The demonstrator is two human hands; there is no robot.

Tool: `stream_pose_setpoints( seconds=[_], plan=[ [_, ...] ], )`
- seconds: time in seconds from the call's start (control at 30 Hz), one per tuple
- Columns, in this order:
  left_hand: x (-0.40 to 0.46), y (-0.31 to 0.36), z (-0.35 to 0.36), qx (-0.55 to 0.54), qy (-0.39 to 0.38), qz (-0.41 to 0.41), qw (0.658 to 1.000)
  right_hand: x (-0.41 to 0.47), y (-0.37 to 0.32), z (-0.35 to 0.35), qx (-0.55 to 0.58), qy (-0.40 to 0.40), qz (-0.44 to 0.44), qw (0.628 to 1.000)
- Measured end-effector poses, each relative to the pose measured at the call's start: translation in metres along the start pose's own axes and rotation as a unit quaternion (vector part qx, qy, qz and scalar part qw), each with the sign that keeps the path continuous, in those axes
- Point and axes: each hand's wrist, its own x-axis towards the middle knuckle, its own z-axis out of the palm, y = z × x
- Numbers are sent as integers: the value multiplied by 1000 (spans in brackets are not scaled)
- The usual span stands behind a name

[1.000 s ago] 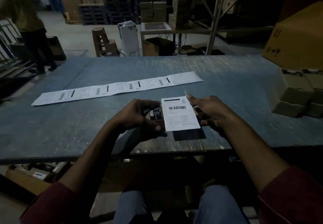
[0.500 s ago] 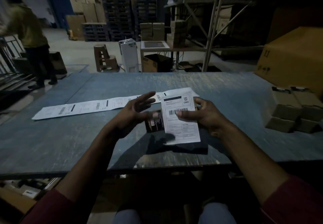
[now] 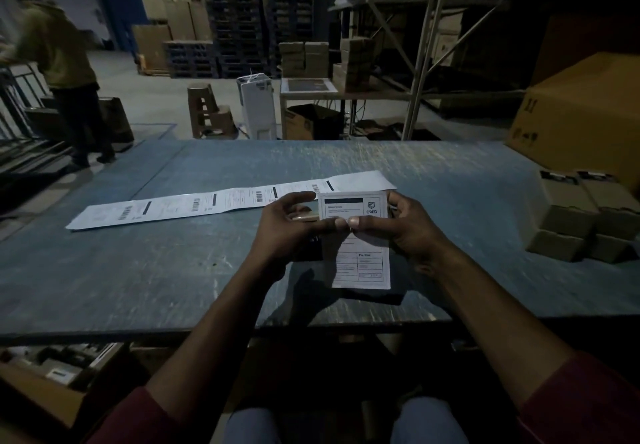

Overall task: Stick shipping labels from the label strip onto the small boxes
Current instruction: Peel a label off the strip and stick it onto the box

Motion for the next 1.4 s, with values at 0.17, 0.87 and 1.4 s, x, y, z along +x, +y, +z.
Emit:
stream_pose_setpoints(
  seconds=[0.17,0.87,1.4],
  plan=[
    [-10,14,7,-21,36,21,999,-4,-2,8,19,18,-38,999],
    [-15,5,17,-53,84,62,993,-3,-8,9,105,44,138,984],
    [-7,15,4,-36,-56,21,998,-2,-13,1,54,104,194,974]
  ],
)
